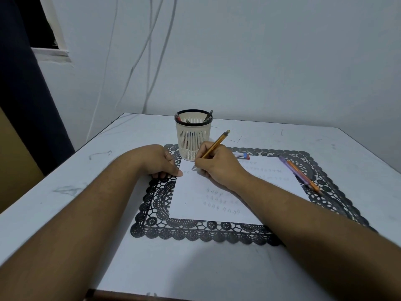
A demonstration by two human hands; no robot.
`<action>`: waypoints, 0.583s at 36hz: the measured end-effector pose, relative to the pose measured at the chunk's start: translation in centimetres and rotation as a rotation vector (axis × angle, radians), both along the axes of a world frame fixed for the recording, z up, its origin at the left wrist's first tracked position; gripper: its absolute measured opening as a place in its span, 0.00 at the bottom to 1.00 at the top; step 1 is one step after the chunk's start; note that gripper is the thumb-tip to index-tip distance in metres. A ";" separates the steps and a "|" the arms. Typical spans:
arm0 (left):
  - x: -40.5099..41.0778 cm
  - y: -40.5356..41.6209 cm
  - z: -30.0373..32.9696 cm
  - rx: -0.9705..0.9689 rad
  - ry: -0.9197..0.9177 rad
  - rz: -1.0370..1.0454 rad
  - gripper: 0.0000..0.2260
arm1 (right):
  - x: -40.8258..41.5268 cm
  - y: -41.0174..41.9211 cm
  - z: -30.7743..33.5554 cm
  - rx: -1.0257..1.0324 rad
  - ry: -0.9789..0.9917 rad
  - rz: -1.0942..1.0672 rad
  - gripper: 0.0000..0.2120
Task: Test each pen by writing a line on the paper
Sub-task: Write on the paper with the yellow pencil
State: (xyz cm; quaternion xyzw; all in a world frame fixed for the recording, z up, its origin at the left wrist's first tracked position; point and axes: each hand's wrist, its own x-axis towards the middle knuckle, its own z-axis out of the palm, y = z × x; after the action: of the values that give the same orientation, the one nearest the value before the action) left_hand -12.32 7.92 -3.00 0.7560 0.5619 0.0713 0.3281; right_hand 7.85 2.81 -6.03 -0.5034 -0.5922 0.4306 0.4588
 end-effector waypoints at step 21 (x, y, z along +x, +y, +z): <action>0.0 -0.1 0.0 -0.006 -0.001 0.003 0.14 | 0.2 -0.4 0.3 -0.010 -0.080 -0.006 0.09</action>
State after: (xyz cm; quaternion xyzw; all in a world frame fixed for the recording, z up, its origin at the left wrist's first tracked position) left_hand -12.30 7.77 -3.00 0.7541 0.5632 0.0705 0.3304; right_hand 8.01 2.41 -5.72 -0.5241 -0.6066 0.4116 0.4335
